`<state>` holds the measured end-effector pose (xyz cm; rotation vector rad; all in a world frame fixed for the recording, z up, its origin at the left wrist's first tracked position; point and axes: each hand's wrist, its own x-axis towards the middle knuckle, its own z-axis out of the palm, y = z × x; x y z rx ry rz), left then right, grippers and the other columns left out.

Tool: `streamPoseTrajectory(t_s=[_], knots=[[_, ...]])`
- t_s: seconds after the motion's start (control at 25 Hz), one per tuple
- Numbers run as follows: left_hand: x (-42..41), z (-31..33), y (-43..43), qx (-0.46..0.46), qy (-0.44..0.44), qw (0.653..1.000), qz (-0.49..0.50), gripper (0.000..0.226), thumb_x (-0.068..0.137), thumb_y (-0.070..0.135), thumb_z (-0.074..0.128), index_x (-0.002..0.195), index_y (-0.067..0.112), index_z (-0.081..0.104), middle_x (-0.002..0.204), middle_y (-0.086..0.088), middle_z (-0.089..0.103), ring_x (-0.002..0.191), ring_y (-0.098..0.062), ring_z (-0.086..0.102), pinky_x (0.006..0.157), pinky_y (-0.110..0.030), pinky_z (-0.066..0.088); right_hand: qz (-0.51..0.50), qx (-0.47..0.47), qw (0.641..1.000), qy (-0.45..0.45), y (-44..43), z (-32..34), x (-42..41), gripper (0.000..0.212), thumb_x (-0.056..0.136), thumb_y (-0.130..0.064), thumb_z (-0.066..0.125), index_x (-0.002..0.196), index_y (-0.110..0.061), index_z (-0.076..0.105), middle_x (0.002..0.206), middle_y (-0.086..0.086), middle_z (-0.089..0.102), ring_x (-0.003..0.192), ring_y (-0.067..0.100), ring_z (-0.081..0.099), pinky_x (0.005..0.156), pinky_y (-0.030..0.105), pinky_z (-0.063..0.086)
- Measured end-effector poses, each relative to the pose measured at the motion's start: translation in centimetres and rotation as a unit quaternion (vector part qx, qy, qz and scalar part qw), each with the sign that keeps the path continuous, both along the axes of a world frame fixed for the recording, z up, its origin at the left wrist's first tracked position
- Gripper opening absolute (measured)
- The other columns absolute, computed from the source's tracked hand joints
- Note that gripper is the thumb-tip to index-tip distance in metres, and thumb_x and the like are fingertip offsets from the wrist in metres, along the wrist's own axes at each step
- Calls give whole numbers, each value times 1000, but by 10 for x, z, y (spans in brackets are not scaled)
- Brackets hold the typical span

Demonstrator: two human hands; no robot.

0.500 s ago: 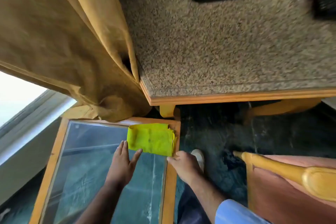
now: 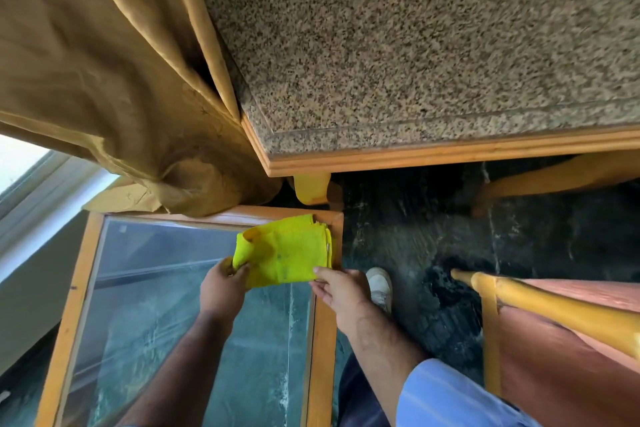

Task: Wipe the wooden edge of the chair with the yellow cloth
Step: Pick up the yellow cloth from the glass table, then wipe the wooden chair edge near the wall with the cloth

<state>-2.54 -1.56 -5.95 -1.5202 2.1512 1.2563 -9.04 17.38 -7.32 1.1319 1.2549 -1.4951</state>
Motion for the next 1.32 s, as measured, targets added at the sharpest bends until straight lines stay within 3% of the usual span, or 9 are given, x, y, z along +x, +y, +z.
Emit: streamPoseTrajectory(t_s=[0.08,0.2,0.44,0.56,0.68,0.8,1.04,1.2,1.32], knots=[[11,21,17,64,59,995,51,2,88,10,69,90,9,70,90,-20,68,88,-31,65,92,-56,58,-10,-32,999,-33,19,22,-5,12,90,5,72,80,3,66,65,12,63,62,19,66,47,19,59],[25,55,50,135,88,984,76,20,95,-4,62,104,10,72,105,-22,72,93,-29,66,75,-36,64,72,2,997,5,61,69,-16,14,85,-3,72,74,-8,65,61,6,58,57,15,60,48,21,57],[-13,132,168,282,105,953,-24,43,86,-17,62,123,5,66,86,-3,84,74,-16,78,61,-34,66,184,118,932,290,217,206,-55,32,59,-30,79,88,-18,77,83,9,76,88,30,73,89,53,61],[-58,173,252,328,142,922,-148,52,73,-3,78,123,9,71,113,-17,80,101,-33,76,91,-53,61,112,226,894,371,325,263,-63,26,70,-13,90,84,-31,78,74,-15,71,82,16,71,88,45,61],[-105,211,341,356,151,880,-274,55,62,15,94,113,19,76,110,-12,82,101,-31,78,82,-41,66,44,331,854,399,424,302,-60,37,73,-9,91,89,-36,71,80,-13,71,76,-4,69,77,15,53],[-133,223,425,301,114,873,-368,48,57,27,93,102,18,77,100,-8,83,96,-31,79,85,-49,65,20,442,816,370,497,309,-42,29,74,-10,91,96,-23,77,80,-5,73,65,-8,64,66,8,45],[-131,202,490,49,70,870,-485,40,62,38,96,86,27,66,73,3,73,77,-25,71,64,-38,53,75,498,798,330,542,272,-17,29,81,-12,86,110,-15,79,108,6,81,102,22,75,91,31,57],[-134,189,479,-59,34,817,-572,63,65,39,94,116,22,61,96,-2,71,95,-32,68,82,-47,57,171,490,801,300,528,246,-14,33,87,-19,80,118,-18,71,119,8,73,114,30,66,95,41,55],[-138,185,474,-141,178,719,-657,93,77,43,86,150,12,39,146,-13,51,140,-34,45,117,-52,39,166,612,697,334,526,242,-3,40,82,-29,80,117,-16,66,120,9,63,115,34,59,94,42,46]])
